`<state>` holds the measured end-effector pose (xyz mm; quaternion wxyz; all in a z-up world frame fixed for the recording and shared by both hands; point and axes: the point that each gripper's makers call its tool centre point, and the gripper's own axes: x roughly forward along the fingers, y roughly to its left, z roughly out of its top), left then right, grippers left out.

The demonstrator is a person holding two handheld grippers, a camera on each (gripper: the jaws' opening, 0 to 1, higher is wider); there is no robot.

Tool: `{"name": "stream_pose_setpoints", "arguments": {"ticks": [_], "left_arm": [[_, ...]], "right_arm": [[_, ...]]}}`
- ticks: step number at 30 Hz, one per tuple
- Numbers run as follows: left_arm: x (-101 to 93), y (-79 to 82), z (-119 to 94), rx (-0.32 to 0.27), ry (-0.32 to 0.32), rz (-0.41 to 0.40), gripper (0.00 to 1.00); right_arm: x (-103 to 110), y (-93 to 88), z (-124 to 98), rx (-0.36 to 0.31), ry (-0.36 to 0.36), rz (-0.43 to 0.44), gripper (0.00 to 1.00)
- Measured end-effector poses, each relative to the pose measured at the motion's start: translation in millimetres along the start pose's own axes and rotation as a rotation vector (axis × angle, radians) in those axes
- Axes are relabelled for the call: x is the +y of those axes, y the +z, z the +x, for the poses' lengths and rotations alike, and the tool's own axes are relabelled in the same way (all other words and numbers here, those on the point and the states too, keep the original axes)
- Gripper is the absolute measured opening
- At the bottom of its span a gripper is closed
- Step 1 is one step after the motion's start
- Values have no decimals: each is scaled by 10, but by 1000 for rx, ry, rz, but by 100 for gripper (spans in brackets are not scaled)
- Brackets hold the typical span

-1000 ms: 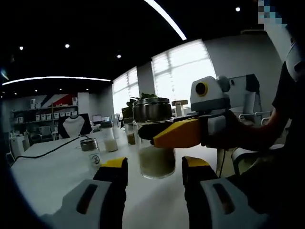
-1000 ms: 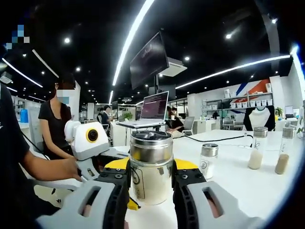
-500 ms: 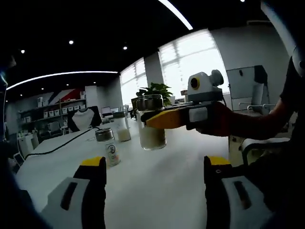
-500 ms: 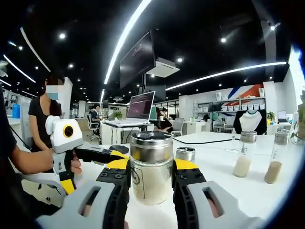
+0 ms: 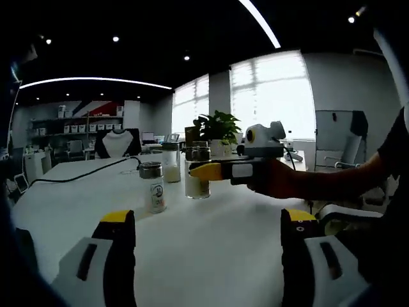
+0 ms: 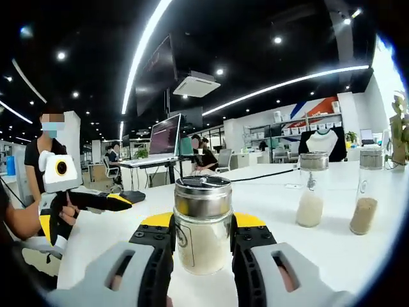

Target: Rotate the seasoning bottle until the label or dispensing opening points toward the visible target arrow and the bottle remains upright within the marked orientation range

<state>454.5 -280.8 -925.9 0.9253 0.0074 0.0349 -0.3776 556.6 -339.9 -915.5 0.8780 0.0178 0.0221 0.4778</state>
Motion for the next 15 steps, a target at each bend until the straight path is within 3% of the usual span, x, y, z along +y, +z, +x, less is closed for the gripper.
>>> {"name": "stream_pose_setpoints", "arguments": {"ticks": [10,15], "left_arm": [[5,-94,1,47,9,22,100],[57,-15,-51,34,34,71,100]], "right_arm": [[-197,-139,113,73,2,-59,31],[-291,-197,151,106,9,-59,31]]}}
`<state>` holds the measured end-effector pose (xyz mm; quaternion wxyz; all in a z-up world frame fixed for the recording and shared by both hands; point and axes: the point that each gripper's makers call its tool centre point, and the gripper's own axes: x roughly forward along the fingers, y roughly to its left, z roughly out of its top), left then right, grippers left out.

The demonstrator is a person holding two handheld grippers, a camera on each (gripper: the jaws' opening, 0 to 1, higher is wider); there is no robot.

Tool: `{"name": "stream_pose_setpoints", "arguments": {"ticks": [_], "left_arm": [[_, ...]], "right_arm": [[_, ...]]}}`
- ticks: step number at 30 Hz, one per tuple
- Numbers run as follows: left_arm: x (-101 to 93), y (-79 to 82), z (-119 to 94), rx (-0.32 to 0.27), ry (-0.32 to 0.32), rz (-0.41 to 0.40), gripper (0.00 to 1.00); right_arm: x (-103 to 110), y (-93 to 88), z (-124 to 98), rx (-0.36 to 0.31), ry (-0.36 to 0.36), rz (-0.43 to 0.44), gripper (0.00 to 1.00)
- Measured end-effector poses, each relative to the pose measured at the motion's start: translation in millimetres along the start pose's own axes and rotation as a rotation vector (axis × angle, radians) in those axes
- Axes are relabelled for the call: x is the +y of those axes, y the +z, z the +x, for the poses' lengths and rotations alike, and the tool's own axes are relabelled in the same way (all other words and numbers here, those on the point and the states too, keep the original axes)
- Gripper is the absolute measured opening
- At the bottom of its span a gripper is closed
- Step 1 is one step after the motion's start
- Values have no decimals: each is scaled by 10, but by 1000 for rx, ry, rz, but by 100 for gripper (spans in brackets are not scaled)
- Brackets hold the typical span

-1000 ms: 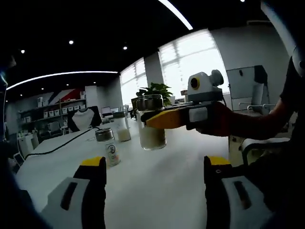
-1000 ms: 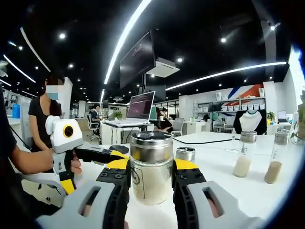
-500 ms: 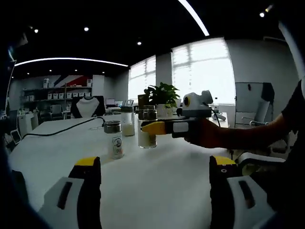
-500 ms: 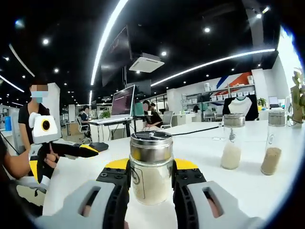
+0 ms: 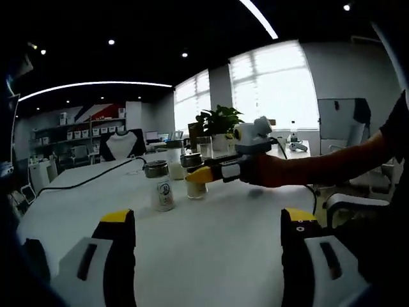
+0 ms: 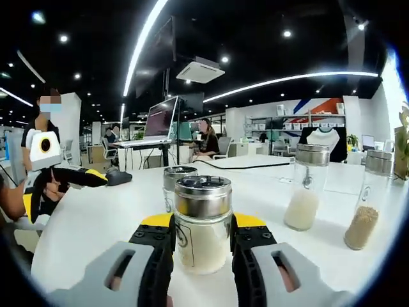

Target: Rotate the seasoning bottle until the label or dispensing opening points toward the visible target arrow and the bottle remains upright within the marked orientation range

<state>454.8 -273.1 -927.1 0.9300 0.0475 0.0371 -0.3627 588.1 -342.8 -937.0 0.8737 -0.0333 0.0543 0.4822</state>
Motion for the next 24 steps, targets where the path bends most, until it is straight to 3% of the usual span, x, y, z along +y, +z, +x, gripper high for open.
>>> {"name": "stream_pose_setpoints", "arguments": {"ticks": [7,17,24], "left_arm": [[68,5,-27,-5,19,-16,100],[70,11,-36,-3,23,-16,100],[90,58,-45,-29,27,-61,100]], "right_arm": [[-70,-57,32,61,4,-37,31],[-121,-61,69,77,48,-44,31],[-197,-79,91,68,46,-52,31]]}}
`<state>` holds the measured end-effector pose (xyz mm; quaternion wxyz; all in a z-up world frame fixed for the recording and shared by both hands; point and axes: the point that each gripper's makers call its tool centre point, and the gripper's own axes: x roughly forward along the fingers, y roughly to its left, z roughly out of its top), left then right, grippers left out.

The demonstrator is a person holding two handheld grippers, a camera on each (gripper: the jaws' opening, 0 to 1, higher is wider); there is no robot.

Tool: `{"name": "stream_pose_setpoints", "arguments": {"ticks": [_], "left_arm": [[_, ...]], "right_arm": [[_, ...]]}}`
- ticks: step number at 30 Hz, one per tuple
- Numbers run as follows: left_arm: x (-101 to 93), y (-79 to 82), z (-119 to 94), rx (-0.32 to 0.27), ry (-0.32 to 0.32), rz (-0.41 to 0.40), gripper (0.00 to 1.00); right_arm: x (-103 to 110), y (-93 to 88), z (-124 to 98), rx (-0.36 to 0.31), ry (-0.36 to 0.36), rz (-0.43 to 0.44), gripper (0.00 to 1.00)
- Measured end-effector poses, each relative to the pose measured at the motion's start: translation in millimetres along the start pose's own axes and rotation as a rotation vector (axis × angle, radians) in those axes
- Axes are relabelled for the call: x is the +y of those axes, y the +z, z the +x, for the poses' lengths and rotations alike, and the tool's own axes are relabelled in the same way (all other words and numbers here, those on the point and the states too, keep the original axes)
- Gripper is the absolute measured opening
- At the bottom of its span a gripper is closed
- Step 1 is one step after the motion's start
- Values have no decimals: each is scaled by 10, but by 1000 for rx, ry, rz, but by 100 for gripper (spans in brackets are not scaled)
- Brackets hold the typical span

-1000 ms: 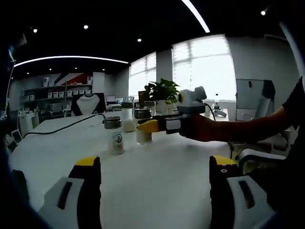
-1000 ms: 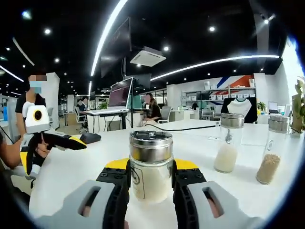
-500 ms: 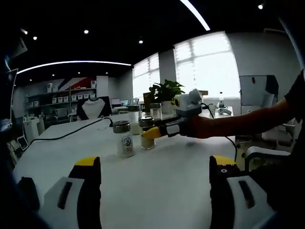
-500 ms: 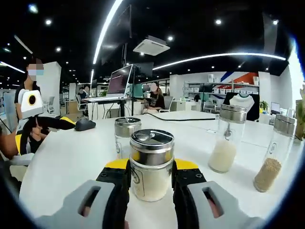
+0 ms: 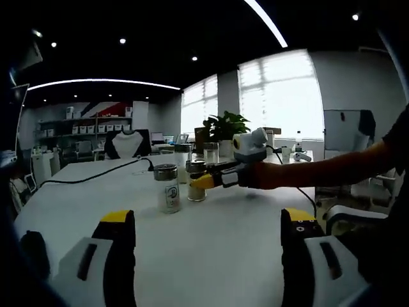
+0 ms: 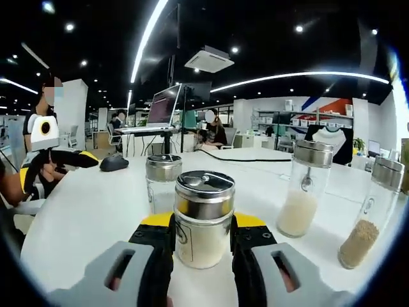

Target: Rotate the seasoning bottle until the label or dispensing opening points toward the visible target arrow and the bottle remains upright within the marked orientation range

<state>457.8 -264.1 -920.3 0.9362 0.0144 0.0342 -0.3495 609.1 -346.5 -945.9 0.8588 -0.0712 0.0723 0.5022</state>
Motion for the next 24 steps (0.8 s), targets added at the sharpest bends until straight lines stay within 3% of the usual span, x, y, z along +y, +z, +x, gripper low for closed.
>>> {"name": "stream_pose_setpoints", "arguments": {"ticks": [3,24], "left_arm": [[9,-32,2,21,8,26,100],[10,-40,5,23,8,10,100]], "right_arm": [[12,-8,-6,1,0,-6,31],[18,-52,5,8,26,-9,31]]}}
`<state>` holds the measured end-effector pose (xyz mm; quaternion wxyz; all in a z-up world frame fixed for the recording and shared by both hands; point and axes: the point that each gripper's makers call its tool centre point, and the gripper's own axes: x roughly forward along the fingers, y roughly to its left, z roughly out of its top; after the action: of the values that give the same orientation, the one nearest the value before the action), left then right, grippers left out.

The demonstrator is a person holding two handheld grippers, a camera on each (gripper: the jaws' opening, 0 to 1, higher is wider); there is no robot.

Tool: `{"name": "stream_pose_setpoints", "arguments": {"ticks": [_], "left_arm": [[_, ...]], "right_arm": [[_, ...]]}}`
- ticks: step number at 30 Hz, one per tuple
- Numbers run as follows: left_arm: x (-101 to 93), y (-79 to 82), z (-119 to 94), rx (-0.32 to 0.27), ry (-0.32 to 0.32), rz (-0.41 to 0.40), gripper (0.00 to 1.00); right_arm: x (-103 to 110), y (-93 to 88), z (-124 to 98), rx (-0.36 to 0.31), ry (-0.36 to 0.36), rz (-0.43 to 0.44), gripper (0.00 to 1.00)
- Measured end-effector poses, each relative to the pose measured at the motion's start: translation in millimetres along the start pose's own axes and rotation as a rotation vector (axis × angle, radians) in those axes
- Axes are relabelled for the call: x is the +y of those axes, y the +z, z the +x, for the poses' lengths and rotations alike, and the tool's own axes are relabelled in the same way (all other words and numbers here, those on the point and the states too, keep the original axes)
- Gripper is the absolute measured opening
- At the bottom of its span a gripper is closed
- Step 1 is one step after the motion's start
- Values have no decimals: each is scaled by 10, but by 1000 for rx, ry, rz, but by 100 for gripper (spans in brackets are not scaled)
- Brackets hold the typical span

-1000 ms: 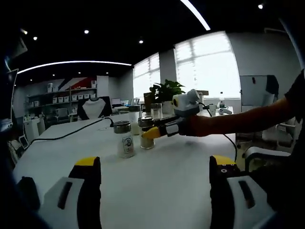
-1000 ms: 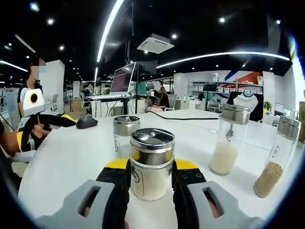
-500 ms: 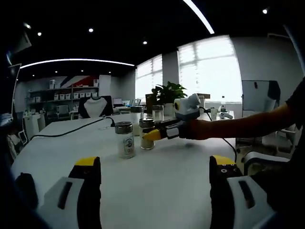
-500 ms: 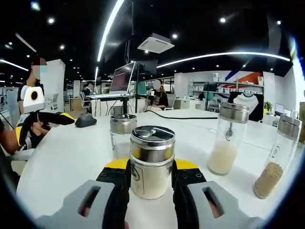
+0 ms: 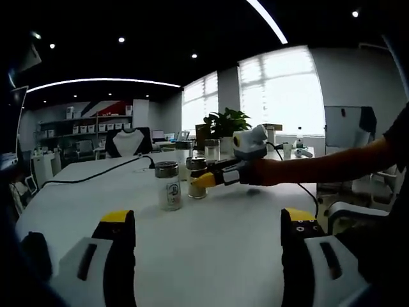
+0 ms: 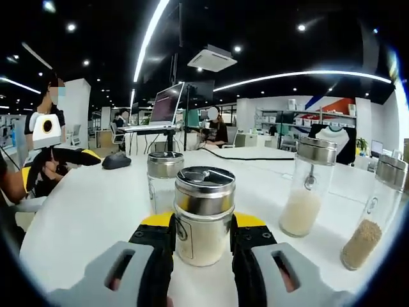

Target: Rotate the seasoning bottle until the label or dispensing opening points toward the visible target arrow and the bottle remains upright within the marked orientation range

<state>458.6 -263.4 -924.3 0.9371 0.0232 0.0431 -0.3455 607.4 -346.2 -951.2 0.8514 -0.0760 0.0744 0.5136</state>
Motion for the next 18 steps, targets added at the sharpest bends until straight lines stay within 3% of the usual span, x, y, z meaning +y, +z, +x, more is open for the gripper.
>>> {"name": "stream_pose_setpoints", "arguments": {"ticks": [11,18], "left_arm": [[-3,-37,11,14,-3,14,100],[-24,-36,21,16,-8,19,100]], "right_arm": [[-27,50,-41,1,-17,-34,36],[28,311,-215,-56,-24,-4,39]]}}
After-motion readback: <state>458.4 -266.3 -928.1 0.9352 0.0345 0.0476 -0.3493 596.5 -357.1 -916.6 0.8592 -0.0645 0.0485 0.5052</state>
